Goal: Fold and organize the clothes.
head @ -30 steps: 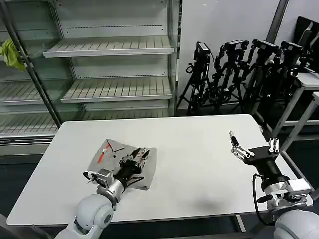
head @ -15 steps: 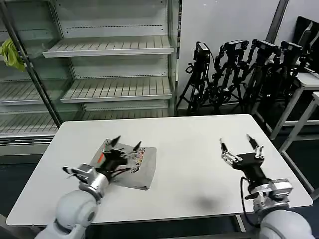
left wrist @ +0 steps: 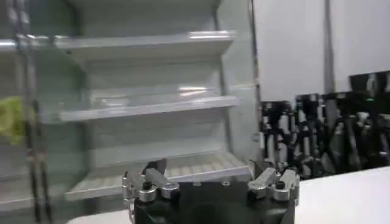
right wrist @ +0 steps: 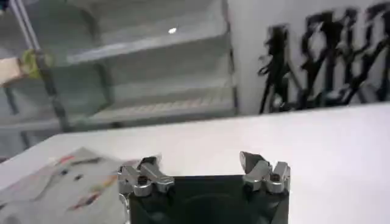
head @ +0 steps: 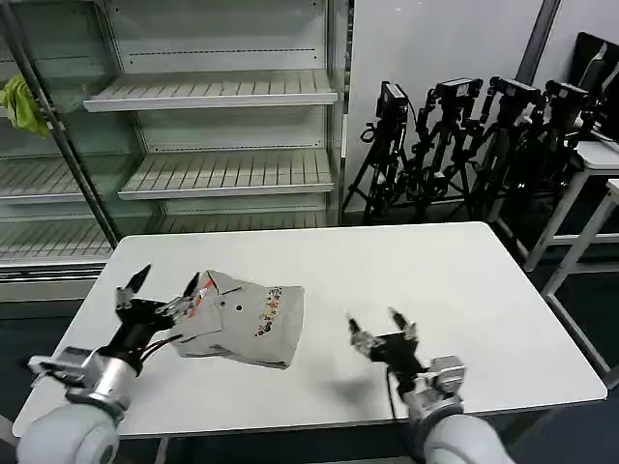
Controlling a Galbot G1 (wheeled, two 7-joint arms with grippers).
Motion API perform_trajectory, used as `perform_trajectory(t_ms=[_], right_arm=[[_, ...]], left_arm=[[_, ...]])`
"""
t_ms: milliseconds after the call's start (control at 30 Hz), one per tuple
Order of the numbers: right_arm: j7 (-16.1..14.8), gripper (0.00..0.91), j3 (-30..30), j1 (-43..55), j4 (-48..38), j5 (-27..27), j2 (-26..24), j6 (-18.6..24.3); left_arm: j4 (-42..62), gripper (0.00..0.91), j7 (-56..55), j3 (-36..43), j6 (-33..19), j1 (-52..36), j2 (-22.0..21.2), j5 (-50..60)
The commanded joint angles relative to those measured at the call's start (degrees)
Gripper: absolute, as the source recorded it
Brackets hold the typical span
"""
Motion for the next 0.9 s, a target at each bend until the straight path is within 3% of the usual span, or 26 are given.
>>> perform_trajectory(t_ms=[33,367,900], right_arm=[[1.9,0.907,-16.6,3.9,-5.6,2.0,5.0,-0.6],[1.8,0.907,-17.4,3.9,-8.0,0.3,8.1,0.1],[1.8,0.907,-19.0,8.3,-14.3,-2.3,11.4,-0.1]], left_arm=[[-6.2,0.907,0.6,-10.7,-1.1,10.4,-7.8,2.9],[-7.3,0.907,1.4,-11.3,-3.0,13.0,-10.3,4.4],[-7.4,0.826,1.5,-10.4,-4.5,12.9,-11.8,4.4]])
